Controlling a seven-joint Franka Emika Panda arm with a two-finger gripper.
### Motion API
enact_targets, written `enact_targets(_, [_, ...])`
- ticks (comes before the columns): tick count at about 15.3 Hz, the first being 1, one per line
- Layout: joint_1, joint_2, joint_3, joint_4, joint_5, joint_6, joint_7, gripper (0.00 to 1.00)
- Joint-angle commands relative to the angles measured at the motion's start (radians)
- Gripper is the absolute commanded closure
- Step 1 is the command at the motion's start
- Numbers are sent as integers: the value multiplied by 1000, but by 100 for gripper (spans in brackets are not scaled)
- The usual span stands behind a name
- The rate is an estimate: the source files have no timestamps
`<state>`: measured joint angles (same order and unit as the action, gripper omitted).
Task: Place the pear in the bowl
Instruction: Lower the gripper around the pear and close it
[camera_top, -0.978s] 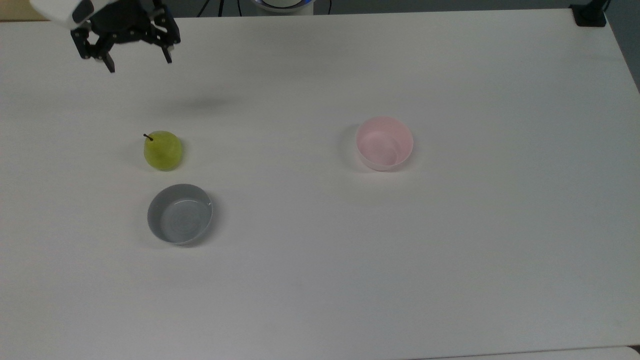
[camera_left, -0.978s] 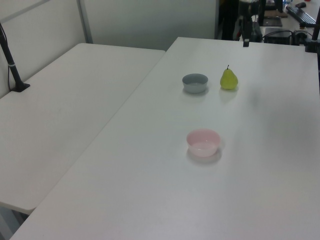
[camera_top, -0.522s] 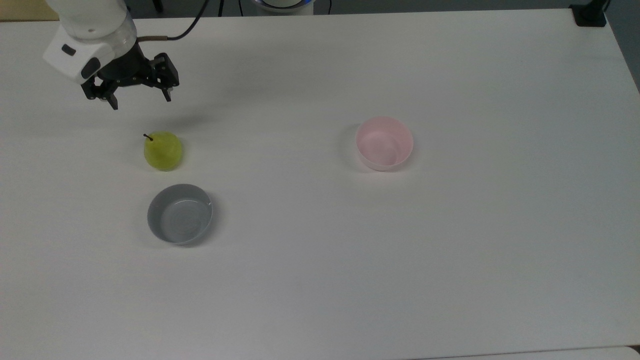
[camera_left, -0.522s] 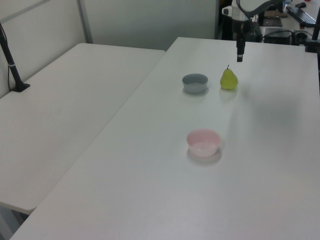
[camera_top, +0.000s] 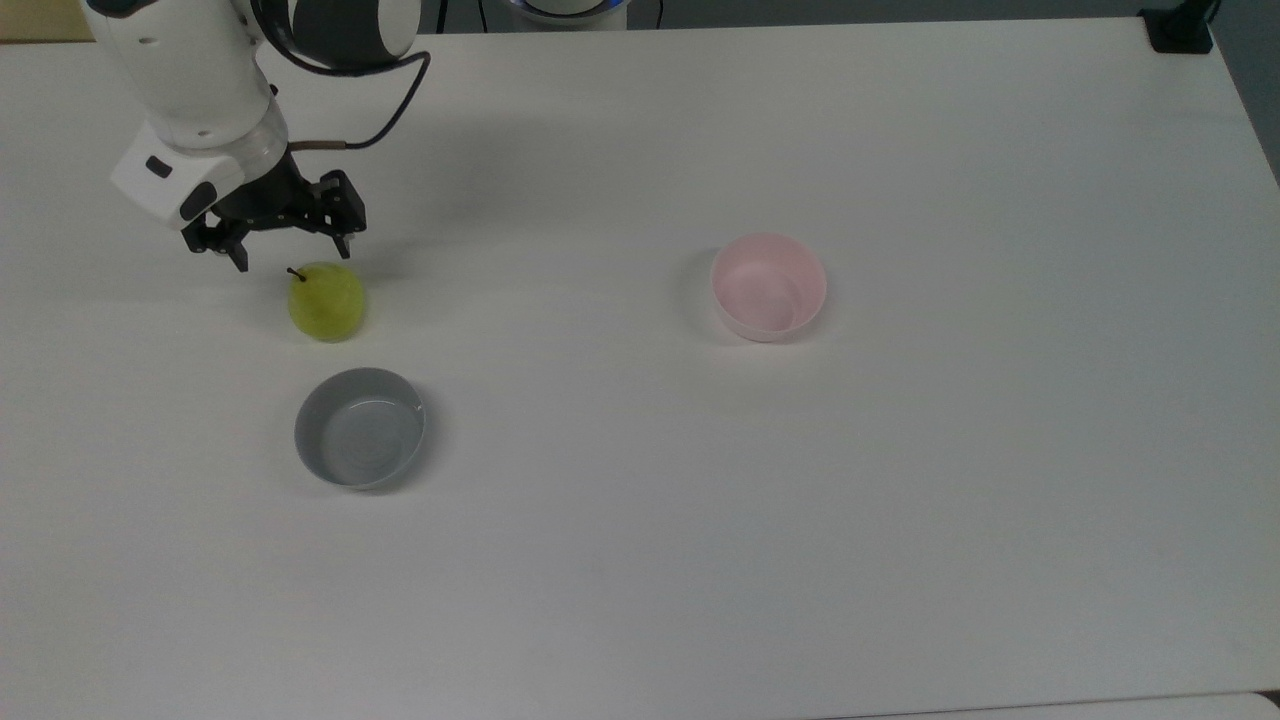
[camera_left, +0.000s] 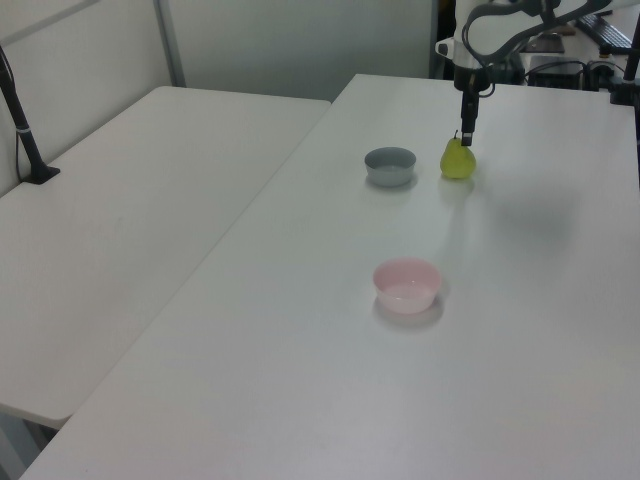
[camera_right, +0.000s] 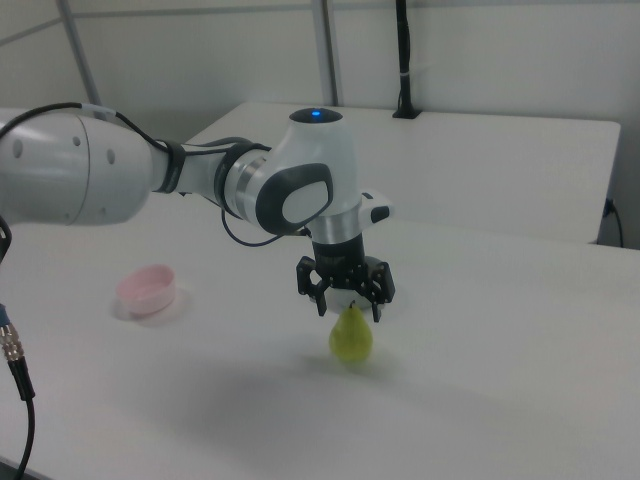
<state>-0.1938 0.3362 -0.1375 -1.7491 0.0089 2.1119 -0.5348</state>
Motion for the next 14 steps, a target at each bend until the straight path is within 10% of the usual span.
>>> enact_targets(1, [13, 14, 4, -38, 14, 75, 73, 0])
enact_targets(8, [22, 55, 13, -49, 14, 140, 105, 4])
enact_targets(11, [22, 57, 15, -58, 14, 152, 108, 57])
enact_targets(14, [22, 58, 15, -59, 14, 152, 108, 78])
